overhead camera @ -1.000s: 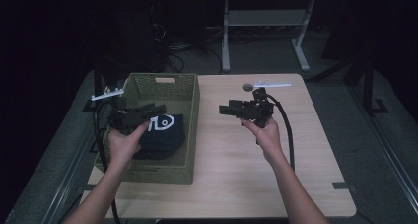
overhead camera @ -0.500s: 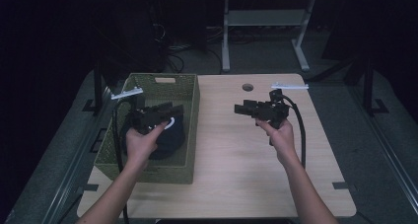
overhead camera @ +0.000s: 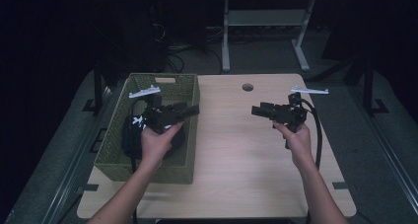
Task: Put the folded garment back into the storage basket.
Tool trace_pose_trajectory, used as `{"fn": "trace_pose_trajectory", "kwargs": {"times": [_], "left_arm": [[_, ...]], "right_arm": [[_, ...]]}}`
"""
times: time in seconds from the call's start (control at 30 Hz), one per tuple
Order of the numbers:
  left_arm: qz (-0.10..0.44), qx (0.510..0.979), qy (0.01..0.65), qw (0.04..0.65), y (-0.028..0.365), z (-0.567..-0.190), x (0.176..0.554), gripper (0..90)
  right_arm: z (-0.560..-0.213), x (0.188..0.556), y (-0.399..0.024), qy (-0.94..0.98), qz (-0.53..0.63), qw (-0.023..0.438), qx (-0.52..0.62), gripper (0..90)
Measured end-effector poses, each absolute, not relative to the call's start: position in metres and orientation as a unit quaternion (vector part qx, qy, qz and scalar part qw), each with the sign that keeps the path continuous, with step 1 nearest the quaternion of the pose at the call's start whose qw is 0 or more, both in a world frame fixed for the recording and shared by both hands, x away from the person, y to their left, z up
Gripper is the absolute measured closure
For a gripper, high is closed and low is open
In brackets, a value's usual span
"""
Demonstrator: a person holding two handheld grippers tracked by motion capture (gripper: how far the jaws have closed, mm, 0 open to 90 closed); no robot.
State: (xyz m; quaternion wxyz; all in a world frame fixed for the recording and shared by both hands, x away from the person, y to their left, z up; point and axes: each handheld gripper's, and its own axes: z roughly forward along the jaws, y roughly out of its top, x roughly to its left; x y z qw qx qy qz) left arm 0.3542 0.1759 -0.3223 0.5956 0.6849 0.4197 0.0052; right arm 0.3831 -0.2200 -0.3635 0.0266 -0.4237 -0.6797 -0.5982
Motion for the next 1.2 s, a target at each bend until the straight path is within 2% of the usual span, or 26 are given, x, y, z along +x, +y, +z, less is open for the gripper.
{"fn": "trace_pose_trajectory", "kwargs": {"times": [0.7,1.2], "left_arm": [[-0.022,0.709,0.386,0.59,0.119,-0.329,0.358,25.9],[-0.036,0.721,0.372,0.583,0.087,-0.339,0.357,25.8]], "right_arm": [[-0.37,0.363,-0.284,-0.658,-0.596,0.002,-0.461,27.1],[-0.376,0.355,-0.31,-0.654,-0.588,-0.013,-0.477,27.1]]}}
